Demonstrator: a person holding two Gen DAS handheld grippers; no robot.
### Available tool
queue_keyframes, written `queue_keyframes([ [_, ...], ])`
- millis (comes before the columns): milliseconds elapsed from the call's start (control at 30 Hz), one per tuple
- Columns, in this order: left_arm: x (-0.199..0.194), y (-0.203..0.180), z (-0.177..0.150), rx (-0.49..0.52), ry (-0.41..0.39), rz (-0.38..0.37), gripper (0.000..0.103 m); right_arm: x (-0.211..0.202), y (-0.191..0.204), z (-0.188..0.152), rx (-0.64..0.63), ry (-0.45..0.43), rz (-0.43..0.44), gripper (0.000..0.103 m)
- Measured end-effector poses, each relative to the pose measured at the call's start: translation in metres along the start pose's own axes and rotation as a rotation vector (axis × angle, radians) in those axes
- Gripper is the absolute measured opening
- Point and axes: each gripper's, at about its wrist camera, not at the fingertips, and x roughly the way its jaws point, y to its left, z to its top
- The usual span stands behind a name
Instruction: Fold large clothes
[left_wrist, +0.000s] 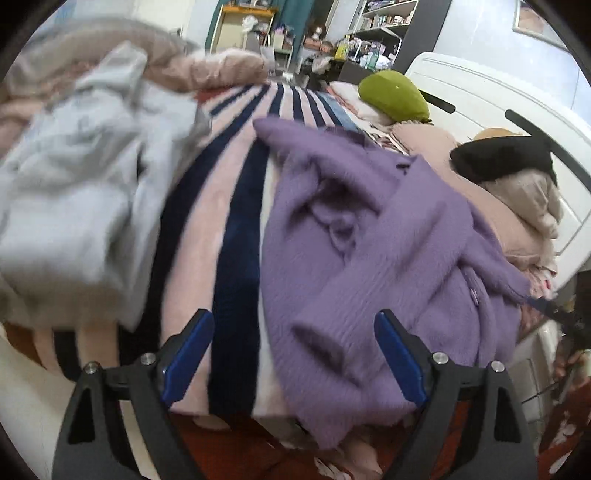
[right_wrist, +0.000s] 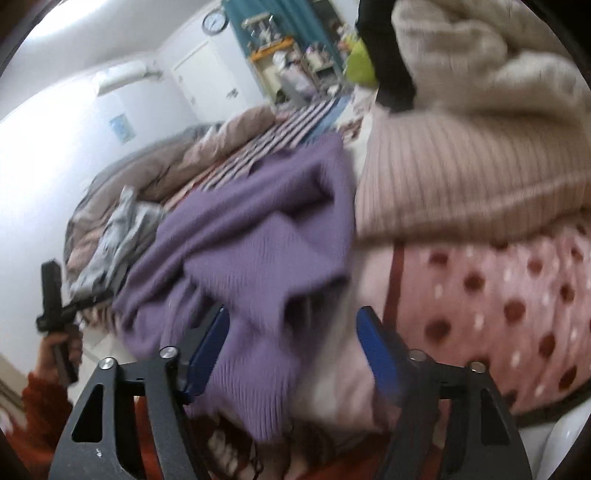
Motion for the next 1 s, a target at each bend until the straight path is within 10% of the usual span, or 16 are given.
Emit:
queue_keyframes([
  [133, 0.014, 0.005, -0.019, -0.083, 0.02, -0.163, 0.086, 0.02, -0.004, -0.018, 0.055, 0.047, 0.126, 0.069],
  [300, 0.029, -0.002, -0.018, -0.114, -0.025, -0.187, 0.1, 0.047, 0.003, -0.018, 0.094, 0.014, 0.19, 0.069],
  [467, 0.042, -0.014, -0.007, -0.131, -0.031, -0.217, 0.099, 0.067, 0.009, -0.007, 0.121, -0.003, 0.184, 0.045],
  [633, 0.045, -0.019, -0.001, -0.175, -0.022, -0.238, 0.043, 0.076, 0.019, -0.003, 0.166, -0.034, 0.258, 0.012],
  [867, 0.031, -0.042, -0.011, -0.023, 0.058, -0.267, 0.047, 0.04, 0.029, 0.009, 0.161, -0.127, 0.349, 0.009],
  [1000, 0.033, -0.038, -0.023, -0.046, 0.071, -0.262, 0.047, 0.048, 0.034, 0.008, 0.111, -0.066, 0.241, 0.008],
])
